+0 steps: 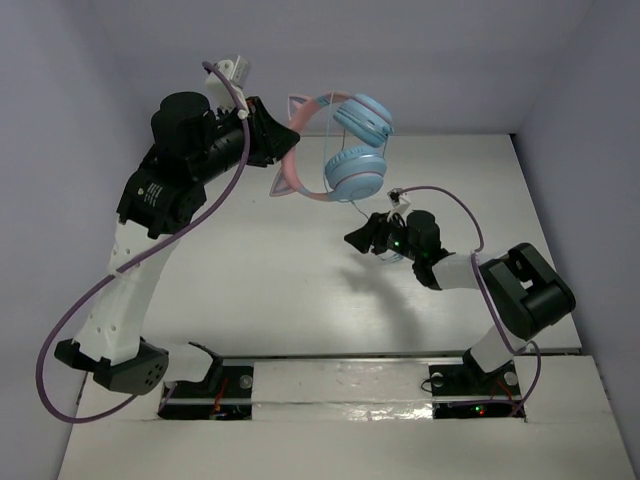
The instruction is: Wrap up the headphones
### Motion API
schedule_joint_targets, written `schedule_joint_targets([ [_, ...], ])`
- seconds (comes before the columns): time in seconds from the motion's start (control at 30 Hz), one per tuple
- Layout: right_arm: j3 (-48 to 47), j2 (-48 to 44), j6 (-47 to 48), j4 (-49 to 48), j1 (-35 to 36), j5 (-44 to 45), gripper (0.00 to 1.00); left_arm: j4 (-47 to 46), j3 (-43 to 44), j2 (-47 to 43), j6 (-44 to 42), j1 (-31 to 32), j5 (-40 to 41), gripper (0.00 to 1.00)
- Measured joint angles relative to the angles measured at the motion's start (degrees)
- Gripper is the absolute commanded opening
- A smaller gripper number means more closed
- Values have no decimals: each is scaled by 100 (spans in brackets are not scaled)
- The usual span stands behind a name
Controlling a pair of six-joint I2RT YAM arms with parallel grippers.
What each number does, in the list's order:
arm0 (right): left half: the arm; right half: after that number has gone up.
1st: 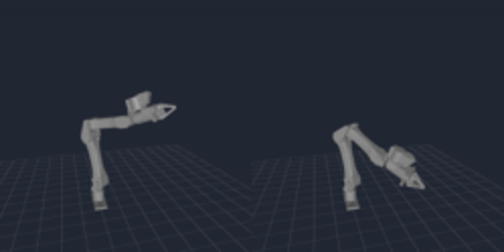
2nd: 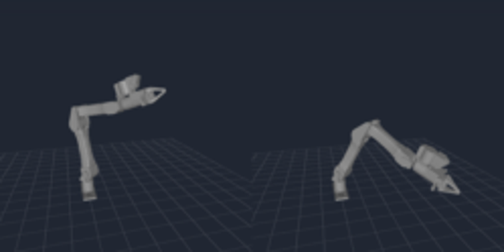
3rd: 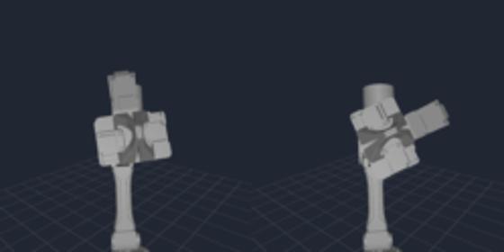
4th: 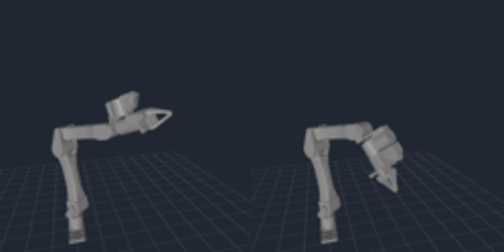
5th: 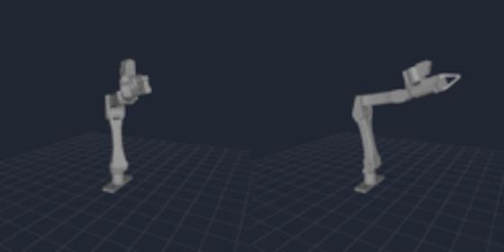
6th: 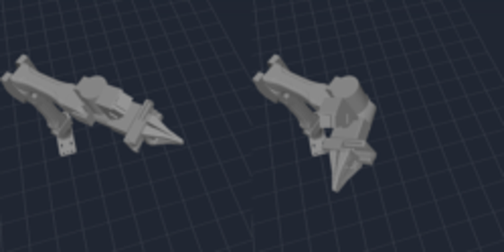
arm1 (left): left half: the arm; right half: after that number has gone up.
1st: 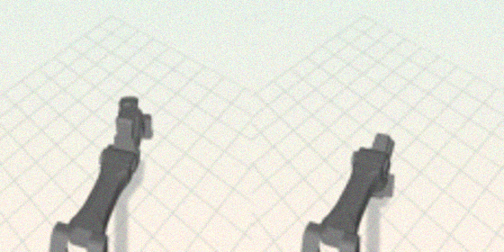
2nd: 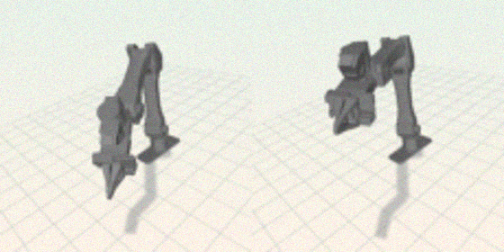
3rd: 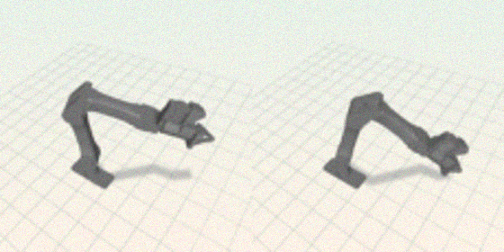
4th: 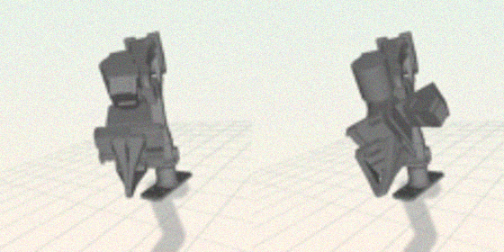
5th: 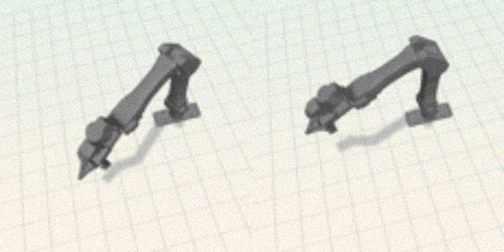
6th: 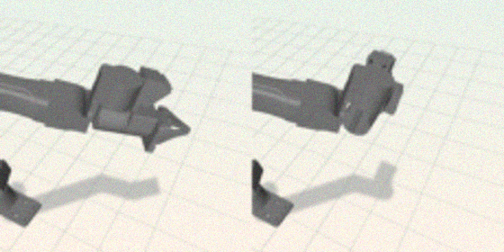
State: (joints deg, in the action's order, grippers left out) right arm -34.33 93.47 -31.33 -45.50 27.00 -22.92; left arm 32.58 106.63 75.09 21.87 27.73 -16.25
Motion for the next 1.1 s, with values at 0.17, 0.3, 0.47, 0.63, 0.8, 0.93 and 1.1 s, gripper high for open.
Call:
schedule_joint_targets([
  [0.17, 68, -2, -92, -94, 0, 125, 58, -20, 243, 153, -2, 0, 146, 0],
  [0.3, 96, 0, -166, -131, 0, 168, 33, -20, 302, 254, -2, -9, 184, 0],
  [0.47, 101, 42, -258, -114, 28, 278, 52, -13, 302, 299, -39, -26, 308, 0],
  [0.63, 116, 42, -284, -105, 87, 424, 42, -24, 302, 310, -44, -122, 369, 0],
  [0.8, 197, 48, -372, -120, 127, 498, 0, -79, 313, 431, -42, -199, 385, 0],
  [0.93, 236, 42, -409, 9, 269, 656, 0, -166, 315, 581, -39, -267, 415, 0],
  [1.1, 238, -162, -361, 619, 852, 979, 0, -400, 251, 752, -15, -299, 745, 0],
])
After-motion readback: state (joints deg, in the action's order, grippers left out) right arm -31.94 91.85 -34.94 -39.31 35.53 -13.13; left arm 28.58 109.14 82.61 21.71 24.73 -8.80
